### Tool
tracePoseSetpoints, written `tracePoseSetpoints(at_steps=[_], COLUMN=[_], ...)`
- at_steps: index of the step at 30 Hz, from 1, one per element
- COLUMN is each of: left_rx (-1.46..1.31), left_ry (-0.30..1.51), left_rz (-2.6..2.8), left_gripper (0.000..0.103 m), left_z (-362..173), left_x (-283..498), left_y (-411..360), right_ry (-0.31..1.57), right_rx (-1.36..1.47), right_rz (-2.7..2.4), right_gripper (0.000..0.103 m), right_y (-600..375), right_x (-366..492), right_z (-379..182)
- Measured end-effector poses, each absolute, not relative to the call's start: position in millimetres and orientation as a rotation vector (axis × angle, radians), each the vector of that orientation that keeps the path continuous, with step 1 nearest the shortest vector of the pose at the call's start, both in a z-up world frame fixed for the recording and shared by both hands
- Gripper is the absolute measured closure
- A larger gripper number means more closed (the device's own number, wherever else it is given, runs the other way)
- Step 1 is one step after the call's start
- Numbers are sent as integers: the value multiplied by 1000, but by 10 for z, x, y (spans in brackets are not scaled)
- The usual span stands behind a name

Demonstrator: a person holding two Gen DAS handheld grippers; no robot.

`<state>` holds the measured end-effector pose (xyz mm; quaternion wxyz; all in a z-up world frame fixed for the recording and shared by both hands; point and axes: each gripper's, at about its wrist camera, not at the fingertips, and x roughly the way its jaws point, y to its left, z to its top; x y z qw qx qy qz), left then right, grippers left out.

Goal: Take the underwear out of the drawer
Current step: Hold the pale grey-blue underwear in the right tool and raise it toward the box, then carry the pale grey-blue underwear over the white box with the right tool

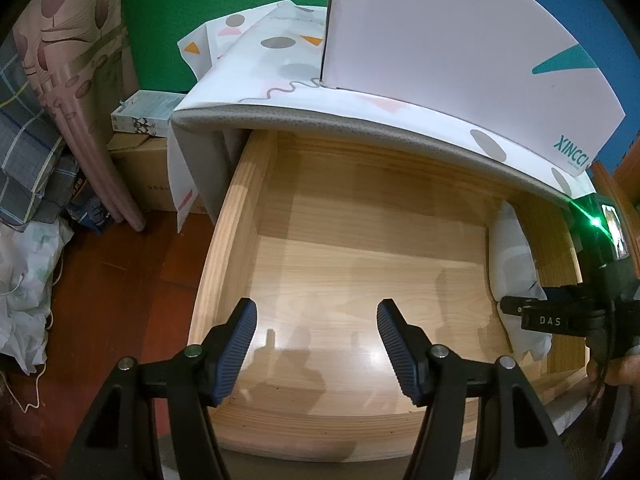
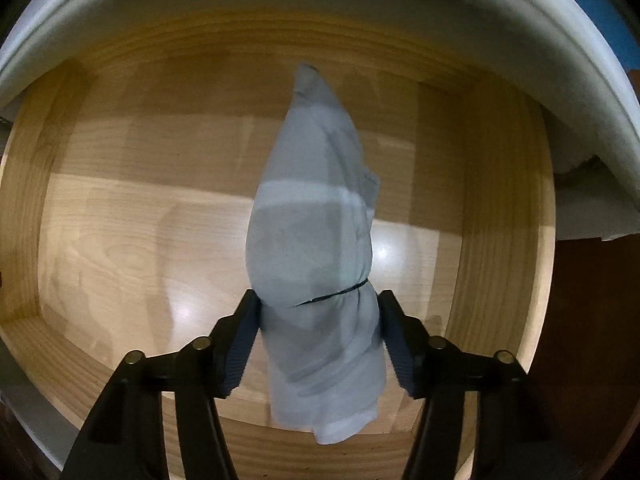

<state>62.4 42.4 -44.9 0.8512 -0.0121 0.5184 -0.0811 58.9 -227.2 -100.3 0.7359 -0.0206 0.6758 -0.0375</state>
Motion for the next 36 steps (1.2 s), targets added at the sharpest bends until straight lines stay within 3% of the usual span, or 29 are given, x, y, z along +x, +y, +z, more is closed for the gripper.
tracePoseSetpoints(at_steps=[7,36], left_rx=[-26,-11], left_ry=[1095,1096], left_rz=[-168,-154], left_gripper=[39,39], left_z=[-457,-465], left_x=[631,619], left_y=[426,424], right_ry=[1448,1332], right_rx=[-20,52], right_rz=[-90,-10], right_gripper=[67,72], right_y=[-2328,-2293], right_x=[415,-182], right_z=[-952,79])
